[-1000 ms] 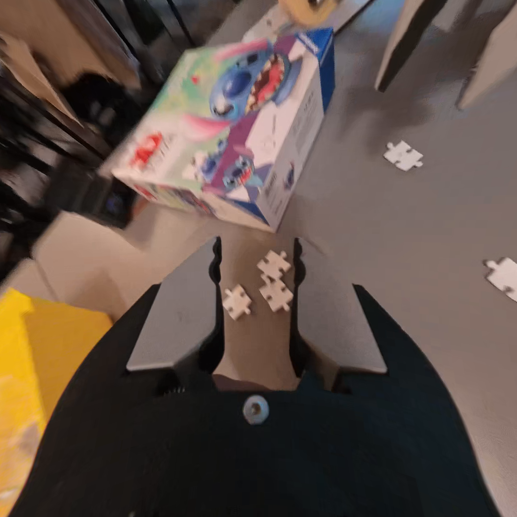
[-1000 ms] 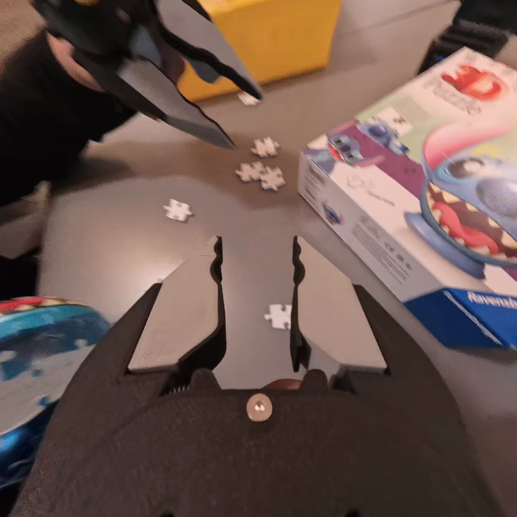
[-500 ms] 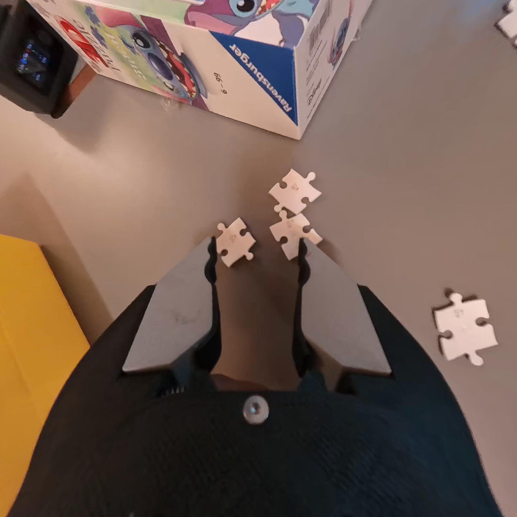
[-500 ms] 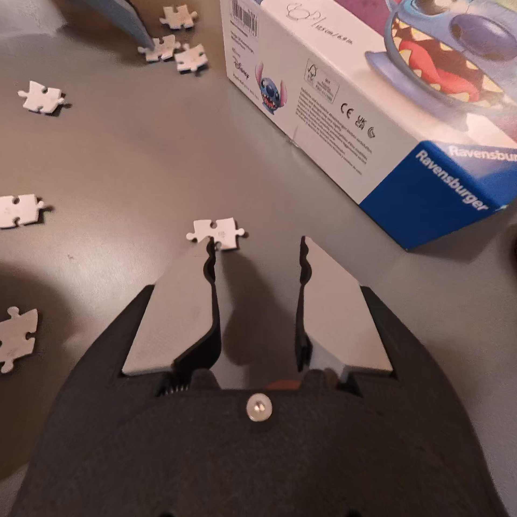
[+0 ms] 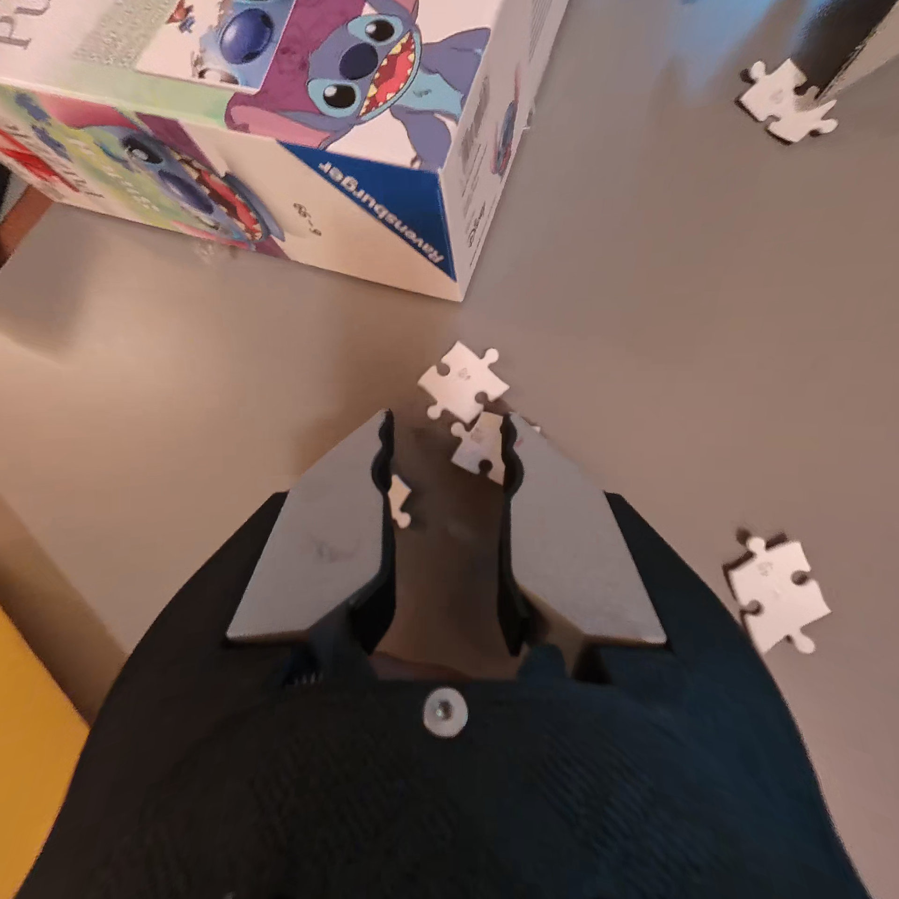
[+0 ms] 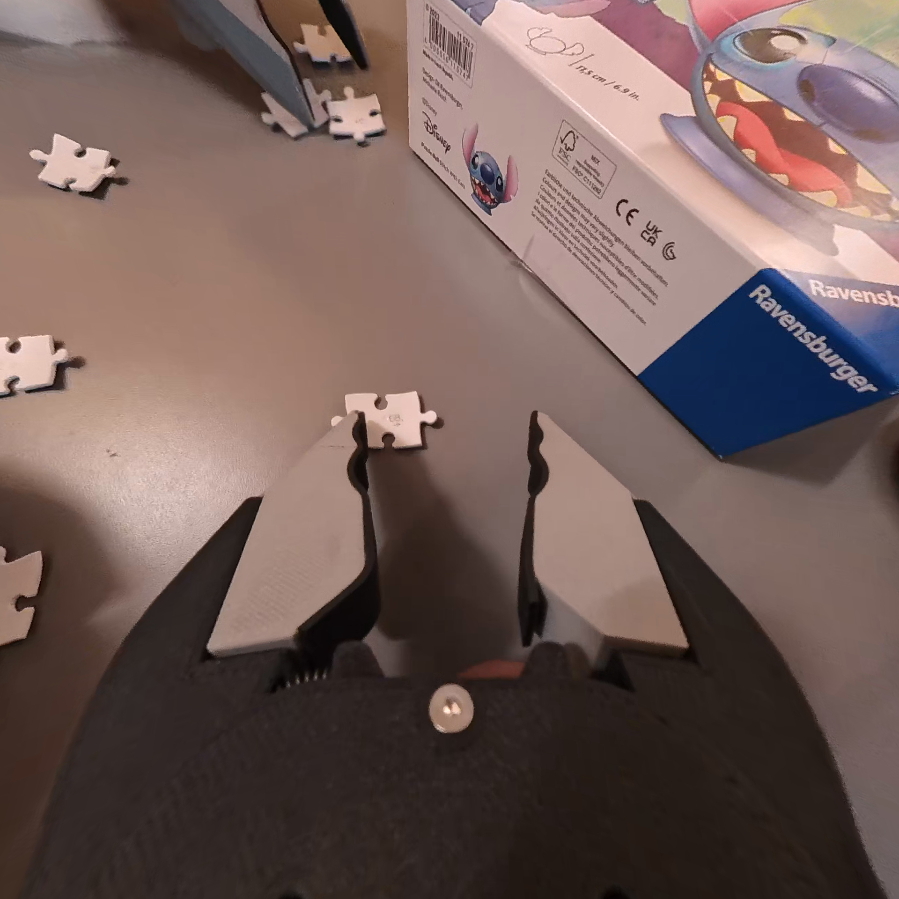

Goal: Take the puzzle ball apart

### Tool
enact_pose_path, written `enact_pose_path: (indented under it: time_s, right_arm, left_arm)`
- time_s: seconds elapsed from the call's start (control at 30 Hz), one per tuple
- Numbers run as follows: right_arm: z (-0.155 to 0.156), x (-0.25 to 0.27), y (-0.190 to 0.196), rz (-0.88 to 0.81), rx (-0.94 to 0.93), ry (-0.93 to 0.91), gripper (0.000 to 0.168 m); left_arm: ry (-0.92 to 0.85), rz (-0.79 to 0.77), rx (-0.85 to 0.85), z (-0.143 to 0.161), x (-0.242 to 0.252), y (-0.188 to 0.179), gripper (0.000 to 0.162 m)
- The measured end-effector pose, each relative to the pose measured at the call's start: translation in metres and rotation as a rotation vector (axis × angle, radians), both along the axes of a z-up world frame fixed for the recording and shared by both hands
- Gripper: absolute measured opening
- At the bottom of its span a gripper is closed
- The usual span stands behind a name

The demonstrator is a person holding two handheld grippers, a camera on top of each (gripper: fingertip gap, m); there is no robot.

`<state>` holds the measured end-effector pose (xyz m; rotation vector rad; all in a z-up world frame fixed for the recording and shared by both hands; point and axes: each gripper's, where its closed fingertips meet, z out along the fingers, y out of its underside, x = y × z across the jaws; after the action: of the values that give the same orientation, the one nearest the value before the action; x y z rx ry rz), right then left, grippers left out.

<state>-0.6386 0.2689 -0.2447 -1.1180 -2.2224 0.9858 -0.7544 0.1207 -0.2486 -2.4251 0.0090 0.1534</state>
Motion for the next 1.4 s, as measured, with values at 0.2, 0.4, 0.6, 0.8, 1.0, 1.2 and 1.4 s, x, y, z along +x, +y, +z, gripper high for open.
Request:
enact_pose_path:
  time_s: [0.2,0.4,0.6,0.8,1.0,1.2,1.4]
  right_arm:
    - [-0.002,0.001,-0.002,0.007,0.015,-0.007,0.063]
    - [-0.003,0.001,-0.003,0.011,0.013,-0.015,0.063]
    - [-0.002,0.002,-0.004,0.020,0.003,-0.010,0.061]
    - [0.007,0.003,-0.004,0.009,-0.054,0.017,0.058]
    - [0.019,0.008,-0.005,0.001,-0.181,0.019,0.054]
    - [0.041,0.024,-0.022,0.044,-0.301,0.027,0.053]
    - [0.052,0.033,-0.037,0.068,-0.406,-0.011,0.051]
  left_arm:
    - [-0.089,-0.053,-0.013,-0.003,0.011,0.024,0.033]
    - [-0.168,-0.021,0.016,-0.002,0.005,0.028,0.024]
    - [-0.195,0.020,0.052,-0.002,-0.002,0.028,0.024]
    - [-0.130,0.008,0.083,0.000,0.005,0.025,0.018]
    - [0.046,-0.012,0.065,0.009,0.017,0.016,0.018]
    - [0.255,-0.101,0.170,0.055,0.052,0.018,0.000]
    - [0.358,-0.148,0.078,0.053,0.065,0.019,0.000]
